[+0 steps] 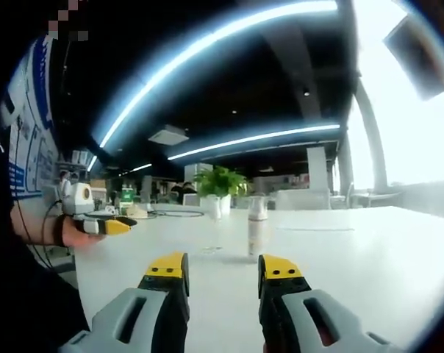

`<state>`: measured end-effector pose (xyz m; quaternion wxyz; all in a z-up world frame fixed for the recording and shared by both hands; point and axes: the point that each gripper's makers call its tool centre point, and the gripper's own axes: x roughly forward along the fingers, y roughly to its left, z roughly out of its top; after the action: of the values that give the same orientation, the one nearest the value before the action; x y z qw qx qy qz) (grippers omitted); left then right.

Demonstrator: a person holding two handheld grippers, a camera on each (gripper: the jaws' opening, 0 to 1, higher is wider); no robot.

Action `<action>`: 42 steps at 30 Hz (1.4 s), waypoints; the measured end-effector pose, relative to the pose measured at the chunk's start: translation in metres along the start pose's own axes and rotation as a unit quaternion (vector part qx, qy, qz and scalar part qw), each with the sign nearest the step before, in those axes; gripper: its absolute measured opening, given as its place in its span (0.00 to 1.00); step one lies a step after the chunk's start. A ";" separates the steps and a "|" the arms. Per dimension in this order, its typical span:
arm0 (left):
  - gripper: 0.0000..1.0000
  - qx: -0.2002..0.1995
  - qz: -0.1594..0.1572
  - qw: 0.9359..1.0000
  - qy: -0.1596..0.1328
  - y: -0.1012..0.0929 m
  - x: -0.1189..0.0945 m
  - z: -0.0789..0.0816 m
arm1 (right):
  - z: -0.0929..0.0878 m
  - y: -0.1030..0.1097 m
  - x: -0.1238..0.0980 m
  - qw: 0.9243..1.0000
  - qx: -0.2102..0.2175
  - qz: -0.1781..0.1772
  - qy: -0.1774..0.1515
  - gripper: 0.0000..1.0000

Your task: Clamp pump bottle remove cover press pump head put on cover

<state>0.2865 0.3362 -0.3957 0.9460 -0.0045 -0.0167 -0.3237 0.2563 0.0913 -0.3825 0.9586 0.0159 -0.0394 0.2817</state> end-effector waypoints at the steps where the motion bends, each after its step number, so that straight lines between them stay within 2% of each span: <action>1: 0.23 0.003 -0.006 1.000 0.001 -0.002 0.000 0.000 | 0.000 0.000 0.000 1.000 0.000 0.000 0.000 0.32; 7: 0.39 0.002 -0.037 0.999 0.003 -0.007 0.000 -0.001 | 0.001 -0.001 -0.001 1.000 0.003 0.001 -0.004 0.31; 15: 0.39 0.004 -0.050 0.999 0.002 -0.003 -0.002 -0.004 | 0.000 -0.002 0.000 1.000 0.003 0.005 -0.002 0.31; 17: 0.36 0.003 -0.049 0.999 0.002 0.002 -0.002 -0.006 | 0.000 -0.002 0.001 1.000 0.001 0.006 0.000 0.31; 19: 0.29 -0.001 -0.045 0.999 -0.001 -0.004 -0.003 -0.004 | -0.001 -0.002 0.001 1.000 -0.001 0.007 0.001 0.31; 20: 0.29 -0.003 -0.043 0.999 -0.002 -0.008 -0.002 -0.004 | -0.002 -0.002 0.002 1.000 -0.003 0.006 0.002 0.31; 27: 0.30 0.002 -0.052 0.999 0.004 -0.014 -0.001 -0.005 | -0.002 -0.001 0.001 1.000 -0.006 0.007 0.003 0.31; 32: 0.34 0.002 -0.048 0.999 0.003 -0.021 -0.001 -0.002 | -0.002 -0.001 0.000 1.000 -0.005 0.007 0.002 0.31; 42: 0.34 0.003 -0.048 0.999 0.005 -0.029 -0.002 0.001 | -0.002 0.000 0.000 1.000 -0.006 0.008 0.003 0.31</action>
<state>0.2668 0.3144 -0.3953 0.9294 0.0009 -0.0133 -0.3688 0.2564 0.0909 -0.3846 0.9564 0.0090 -0.0385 0.2894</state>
